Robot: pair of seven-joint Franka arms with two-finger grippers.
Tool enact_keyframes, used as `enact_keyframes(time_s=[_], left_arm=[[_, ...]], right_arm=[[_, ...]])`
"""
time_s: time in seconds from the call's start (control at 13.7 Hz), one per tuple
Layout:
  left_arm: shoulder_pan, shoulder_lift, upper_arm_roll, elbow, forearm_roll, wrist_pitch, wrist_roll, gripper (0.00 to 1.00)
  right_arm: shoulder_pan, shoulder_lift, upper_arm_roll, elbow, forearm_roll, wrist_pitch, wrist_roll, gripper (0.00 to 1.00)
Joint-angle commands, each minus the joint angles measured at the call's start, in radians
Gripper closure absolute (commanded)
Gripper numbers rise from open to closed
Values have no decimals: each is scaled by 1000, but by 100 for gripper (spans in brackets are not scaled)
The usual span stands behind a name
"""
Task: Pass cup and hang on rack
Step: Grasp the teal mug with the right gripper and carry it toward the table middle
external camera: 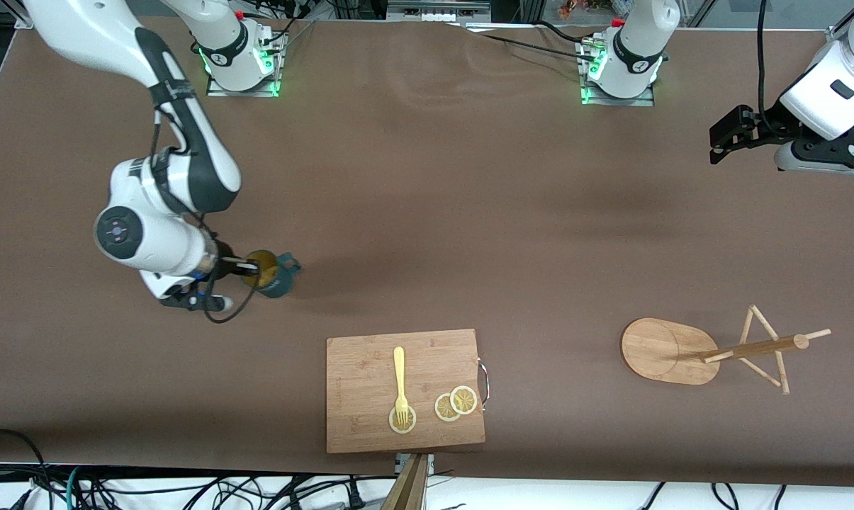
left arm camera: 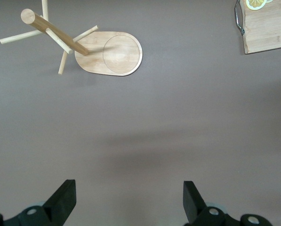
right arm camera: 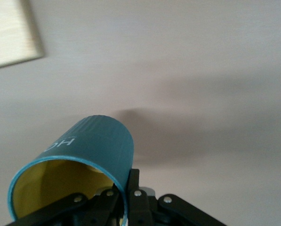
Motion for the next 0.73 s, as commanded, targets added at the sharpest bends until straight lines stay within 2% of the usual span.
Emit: enact_keyframes(time_s=[0.0,0.44,0.66], left_arm=[[-2,12,0,28,14,-16,-7,0],[-2,13,2,28,14,-16,-7,0],[-2,13,2,28,14,-16,-7,0]], right_arm=[[127,21,4,79,-9,-25,179,100],[356,179,3,300,-7,-25,713,100],[454,255,-2,382,-10,-18,879,100]])
